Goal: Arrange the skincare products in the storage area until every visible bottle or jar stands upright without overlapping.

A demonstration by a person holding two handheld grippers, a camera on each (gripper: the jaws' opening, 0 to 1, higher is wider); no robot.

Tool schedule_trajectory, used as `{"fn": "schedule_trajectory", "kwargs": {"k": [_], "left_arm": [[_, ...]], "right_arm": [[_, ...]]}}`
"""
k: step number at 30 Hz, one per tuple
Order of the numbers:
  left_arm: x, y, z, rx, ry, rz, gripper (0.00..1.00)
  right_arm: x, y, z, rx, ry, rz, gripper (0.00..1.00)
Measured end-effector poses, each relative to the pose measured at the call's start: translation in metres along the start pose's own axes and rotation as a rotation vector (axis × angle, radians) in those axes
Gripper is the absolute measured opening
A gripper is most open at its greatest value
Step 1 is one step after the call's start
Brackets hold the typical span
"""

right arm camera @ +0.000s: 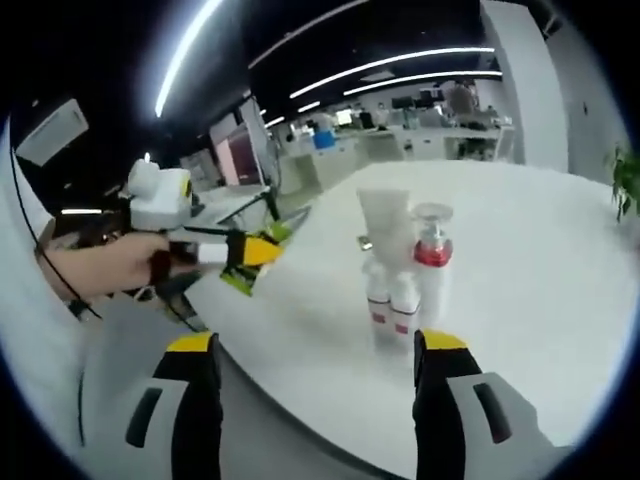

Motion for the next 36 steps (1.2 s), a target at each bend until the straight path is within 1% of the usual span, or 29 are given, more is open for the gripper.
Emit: {"fn": "schedule_trajectory", "kwargs": {"k": [3,5,9,11,12,13,14,15,16,17,18,19,22,24,28,31,33,34,36], "left_arm": [[0.001,-0.006,0.004,-0.014,-0.006,0.011,0.11],[0.001,-0.012,0.007,-0.025,-0.011,0.008,0.11],[0.002,-0.023,0.013,-0.055,-0.021,-0.036,0.11],[0.004,-0.030,0.017,-0.070,-0.031,-0.050,0.11],[0.006,-0.037,0.020,-0.100,-0.043,-0.044,0.11],[0.007,-0.042,0.022,-0.116,-0.051,-0.037,0.11],[0.008,-0.047,0.024,-0.130,-0.058,-0.047,0.11],[0.009,-0.051,0.026,-0.140,-0.062,-0.053,0.11],[0.010,-0.054,0.028,-0.151,-0.065,-0.056,0.11],[0.011,-0.058,0.030,-0.168,-0.076,-0.059,0.11],[0.012,-0.060,0.032,-0.171,-0.084,-0.052,0.11],[0.015,-0.065,0.035,-0.186,-0.094,-0.056,0.11],[0.018,-0.069,0.040,-0.206,-0.113,-0.052,0.11],[0.024,-0.075,0.046,-0.223,-0.131,-0.051,0.11],[0.030,-0.086,0.054,-0.256,-0.160,-0.060,0.11],[0.033,-0.094,0.058,-0.276,-0.175,-0.053,0.11],[0.034,-0.099,0.060,-0.283,-0.186,-0.064,0.12],[0.035,-0.101,0.060,-0.285,-0.186,-0.066,0.12],[0.033,-0.103,0.060,-0.287,-0.186,-0.077,0.12]], "right_arm": [[0.001,0.002,0.000,0.013,-0.012,-0.020,0.74],[0.000,0.004,0.000,0.020,-0.008,-0.015,0.71],[0.000,0.009,0.000,0.049,0.002,-0.003,0.65],[0.002,0.016,0.001,0.084,-0.005,-0.017,0.61],[0.005,0.022,0.001,0.115,-0.015,-0.029,0.59],[0.010,0.028,0.001,0.149,-0.034,-0.037,0.58],[0.016,0.034,0.002,0.186,-0.065,-0.051,0.56],[0.020,0.037,0.002,0.204,-0.083,-0.081,0.53],[0.027,0.040,0.003,0.233,-0.121,-0.125,0.50],[0.033,0.041,0.003,0.249,-0.148,-0.158,0.47],[0.038,0.043,0.004,0.264,-0.172,-0.183,0.44],[0.042,0.043,0.003,0.270,-0.192,-0.203,0.43],[0.044,0.043,0.001,0.261,-0.188,-0.194,0.43],[0.044,0.045,-0.002,0.263,-0.182,-0.201,0.43],[0.048,0.053,-0.002,0.299,-0.203,-0.236,0.43],[0.049,0.057,-0.004,0.305,-0.204,-0.246,0.44],[0.054,0.059,-0.005,0.317,-0.229,-0.268,0.43],[0.057,0.060,-0.005,0.316,-0.246,-0.297,0.42],[0.061,0.060,-0.004,0.318,-0.273,-0.330,0.36]]}}
Point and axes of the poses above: the point that each gripper's makers call its tool centre point, and the gripper's own axes: z roughly backward along the fingers, y roughly to its left, x roughly out of its top, the point moved 2 cm from there along z, roughly backward along the fingers, and after that the axes turned 8 degrees about -z, right-handed, at the moved point
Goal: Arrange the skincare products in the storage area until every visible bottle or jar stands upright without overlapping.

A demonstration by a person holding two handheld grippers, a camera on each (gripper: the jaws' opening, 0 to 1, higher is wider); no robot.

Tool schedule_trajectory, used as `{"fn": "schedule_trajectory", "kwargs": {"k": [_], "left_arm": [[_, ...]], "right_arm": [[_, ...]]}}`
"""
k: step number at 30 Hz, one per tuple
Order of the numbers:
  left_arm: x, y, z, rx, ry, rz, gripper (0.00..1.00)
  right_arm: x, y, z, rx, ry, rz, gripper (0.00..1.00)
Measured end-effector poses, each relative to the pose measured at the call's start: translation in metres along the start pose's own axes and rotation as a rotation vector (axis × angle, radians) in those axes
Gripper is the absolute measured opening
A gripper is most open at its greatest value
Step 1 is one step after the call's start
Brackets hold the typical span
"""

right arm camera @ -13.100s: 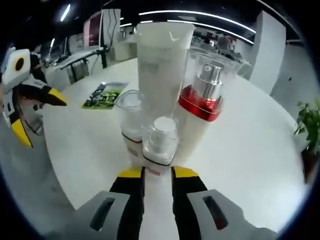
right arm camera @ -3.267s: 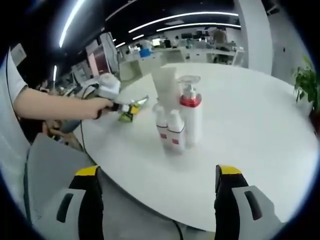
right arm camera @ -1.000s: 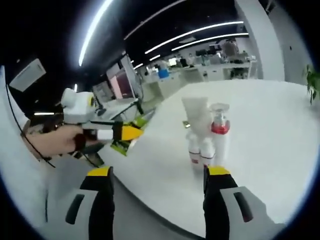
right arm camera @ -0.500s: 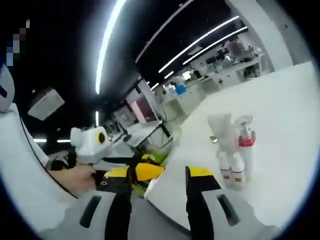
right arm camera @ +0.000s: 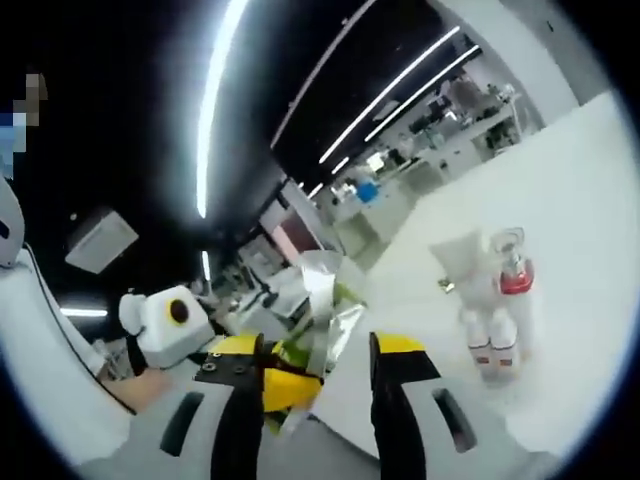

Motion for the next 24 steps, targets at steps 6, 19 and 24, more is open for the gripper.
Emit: {"fn": "schedule_trajectory", "kwargs": {"k": [6,19,24], "left_arm": [[0.002,-0.007,-0.003,0.011,0.003,-0.024,0.15],[0.017,-0.014,-0.004,-0.019,-0.047,-0.004,0.34],[0.022,-0.006,0.002,-0.005,-0.074,0.031,0.37]], "right_arm": [[0.000,-0.002,0.004,-0.014,-0.048,-0.122,0.13],[0.013,-0.007,0.024,0.009,-0.073,-0.178,0.06],[0.021,0.001,0.028,0.089,-0.057,-0.203,0.05]]}}
Point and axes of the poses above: the point that each gripper's makers call its tool centre point, and the gripper's own axes: z roughly backward along the fingers, y roughly to its left, x roughly out of its top, the point moved 2 cm from there along z, roughly backward along the fingers, and after that the axes turned 8 degrees about -z, right-handed, at the moved point
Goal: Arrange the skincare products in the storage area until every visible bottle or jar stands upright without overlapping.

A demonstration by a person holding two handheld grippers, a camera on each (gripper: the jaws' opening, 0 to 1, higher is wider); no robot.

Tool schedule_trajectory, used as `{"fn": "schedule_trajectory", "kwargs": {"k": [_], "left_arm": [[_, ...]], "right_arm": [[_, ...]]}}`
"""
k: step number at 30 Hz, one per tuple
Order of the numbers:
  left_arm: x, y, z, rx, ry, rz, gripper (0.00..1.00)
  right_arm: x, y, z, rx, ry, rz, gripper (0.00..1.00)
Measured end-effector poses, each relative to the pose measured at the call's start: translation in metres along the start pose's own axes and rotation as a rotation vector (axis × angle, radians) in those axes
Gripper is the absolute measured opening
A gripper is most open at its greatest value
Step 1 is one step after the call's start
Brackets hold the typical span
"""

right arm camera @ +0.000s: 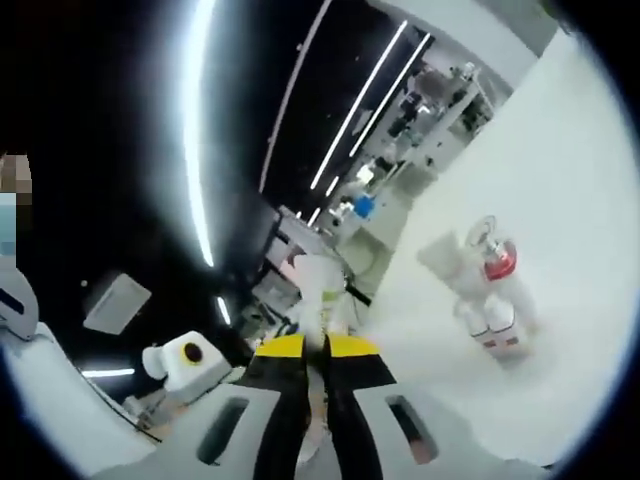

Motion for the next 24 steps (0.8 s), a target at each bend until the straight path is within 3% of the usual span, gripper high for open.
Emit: {"fn": "schedule_trajectory", "kwargs": {"k": [5,13,15,18,20,23,24], "left_arm": [[0.008,0.013,0.008,0.004,-0.050,0.046,0.42],[-0.008,0.010,0.009,-0.141,-0.090,0.297,0.42],[-0.006,0.002,0.010,-0.206,-0.117,0.336,0.43],[0.003,-0.014,0.012,-0.330,-0.182,0.444,0.42],[0.007,-0.025,0.013,-0.416,-0.193,0.501,0.42],[0.022,-0.038,0.019,-0.525,-0.256,0.549,0.30],[0.020,-0.036,0.017,-0.502,-0.247,0.536,0.26]], "right_arm": [[0.001,0.003,0.002,0.023,0.033,0.023,0.04],[0.008,0.021,0.006,0.129,0.043,-0.010,0.03],[0.010,0.027,0.006,0.160,0.047,-0.029,0.03],[0.017,0.043,0.007,0.261,0.019,-0.097,0.02],[0.022,0.053,0.008,0.330,0.001,-0.157,0.02],[0.023,0.059,0.009,0.367,0.010,-0.159,0.02],[0.024,0.061,0.010,0.377,0.008,-0.156,0.03]]}}
Point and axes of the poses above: the point that each gripper's makers call its tool centre point, and the gripper's own axes: z roughly backward along the fingers, y roughly to its left, x roughly out of its top, the point moved 2 cm from there along z, roughly backward along the fingers, and after that the axes turned 8 degrees about -z, right-handed, at the moved point
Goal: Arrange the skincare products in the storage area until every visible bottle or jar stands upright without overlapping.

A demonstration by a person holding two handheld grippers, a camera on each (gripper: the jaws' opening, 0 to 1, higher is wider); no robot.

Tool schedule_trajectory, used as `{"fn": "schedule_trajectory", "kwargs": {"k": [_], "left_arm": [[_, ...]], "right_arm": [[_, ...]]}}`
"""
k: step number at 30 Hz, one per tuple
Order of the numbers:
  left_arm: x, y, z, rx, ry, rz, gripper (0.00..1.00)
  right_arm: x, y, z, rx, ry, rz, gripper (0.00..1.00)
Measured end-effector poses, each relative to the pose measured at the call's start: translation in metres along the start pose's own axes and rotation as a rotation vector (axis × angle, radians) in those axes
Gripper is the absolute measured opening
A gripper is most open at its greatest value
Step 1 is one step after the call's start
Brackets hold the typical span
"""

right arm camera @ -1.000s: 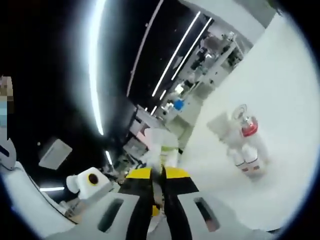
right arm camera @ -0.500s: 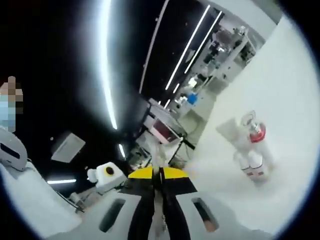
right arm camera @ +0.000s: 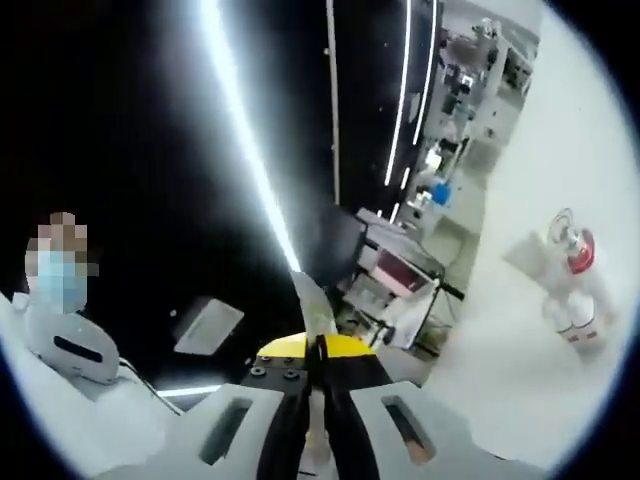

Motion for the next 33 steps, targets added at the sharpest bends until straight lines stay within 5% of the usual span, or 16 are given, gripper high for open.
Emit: {"fn": "schedule_trajectory", "kwargs": {"k": [11,16,19,22,33], "left_arm": [[-0.006,-0.006,-0.016,0.045,-0.002,-0.026,0.06],[-0.003,0.005,-0.017,0.094,-0.024,0.037,0.05],[0.010,0.010,-0.014,0.092,-0.093,0.125,0.05],[0.020,0.016,-0.009,0.091,-0.120,0.145,0.05],[0.016,0.043,0.018,0.113,-0.092,0.210,0.04]], "right_arm": [[0.007,-0.005,0.013,-0.090,-0.007,0.230,0.05],[-0.006,-0.017,0.009,-0.174,0.098,0.359,0.31],[-0.020,-0.028,0.004,-0.236,0.182,0.375,0.40],[-0.029,-0.038,-0.003,-0.262,0.183,0.342,0.46],[-0.036,-0.067,-0.003,-0.363,0.071,0.235,0.13]]}}
Point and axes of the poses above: the point that each gripper's makers call its tool centre point, and the gripper's own axes: z roughly backward along the fingers, y roughly to its left, x roughly out of its top, the point moved 2 cm from there along z, roughly backward along the fingers, and after that the axes turned 8 degrees about -z, right-handed, at the moved point
